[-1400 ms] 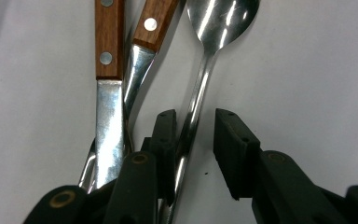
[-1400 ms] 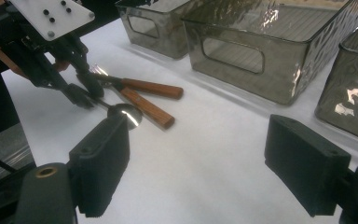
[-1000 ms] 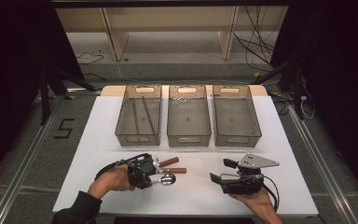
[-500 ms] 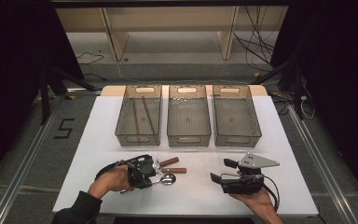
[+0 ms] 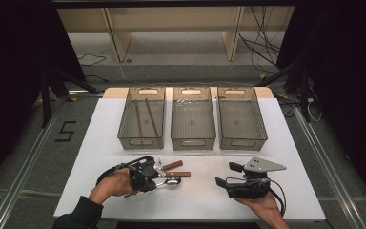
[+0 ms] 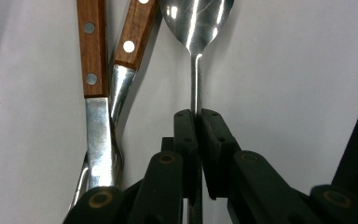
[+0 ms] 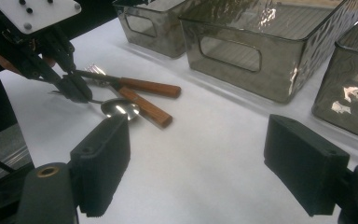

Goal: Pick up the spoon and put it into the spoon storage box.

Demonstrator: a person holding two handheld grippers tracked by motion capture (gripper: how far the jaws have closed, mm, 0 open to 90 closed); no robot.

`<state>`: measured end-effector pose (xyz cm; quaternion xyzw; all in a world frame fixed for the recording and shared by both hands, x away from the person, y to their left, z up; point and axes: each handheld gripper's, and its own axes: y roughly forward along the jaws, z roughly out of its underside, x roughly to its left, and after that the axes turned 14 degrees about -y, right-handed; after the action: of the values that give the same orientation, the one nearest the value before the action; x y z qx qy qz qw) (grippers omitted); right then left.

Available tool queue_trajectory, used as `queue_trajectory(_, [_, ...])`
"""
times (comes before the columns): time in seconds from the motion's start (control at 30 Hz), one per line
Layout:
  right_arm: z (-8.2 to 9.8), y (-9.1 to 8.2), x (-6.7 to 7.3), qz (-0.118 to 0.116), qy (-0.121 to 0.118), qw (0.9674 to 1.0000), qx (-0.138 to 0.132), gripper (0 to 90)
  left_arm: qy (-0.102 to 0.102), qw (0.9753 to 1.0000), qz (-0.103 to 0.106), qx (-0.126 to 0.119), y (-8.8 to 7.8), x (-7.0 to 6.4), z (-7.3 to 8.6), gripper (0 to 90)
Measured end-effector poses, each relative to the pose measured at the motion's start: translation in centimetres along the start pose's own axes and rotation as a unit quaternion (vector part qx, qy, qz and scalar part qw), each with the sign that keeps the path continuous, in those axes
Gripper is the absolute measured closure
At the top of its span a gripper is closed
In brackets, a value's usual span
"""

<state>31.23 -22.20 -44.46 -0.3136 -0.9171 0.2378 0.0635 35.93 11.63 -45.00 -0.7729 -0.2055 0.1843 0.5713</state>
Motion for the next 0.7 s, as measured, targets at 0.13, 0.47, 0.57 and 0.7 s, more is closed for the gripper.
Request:
queue_trajectory(0.13, [0.0, 0.0, 0.0, 0.0, 0.002, 1.0, 0.0, 23.4, -0.013, 0.9998, 0.006, -0.015, -0.2, -0.1, -0.1, 84.7])
queue_trajectory(0.47, [0.0, 0.0, -0.1, 0.0, 0.003, 1.0, -0.001, 23.4, -0.045, 0.9978, 0.021, -0.044, -1.0, 0.3, -0.3, 84.7])
queue_trajectory(0.57, [0.1, 0.0, -0.1, 0.0, 0.003, 1.0, -0.001, 23.4, -0.051, 0.9971, 0.026, -0.05, -1.1, 0.4, -0.3, 84.7])
queue_trajectory(0.7, [0.1, 0.0, -0.1, 0.0, 0.003, 1.0, 0.0, 23.5, -0.059, 0.9962, 0.029, -0.057, -1.2, 0.6, -0.4, 84.7])
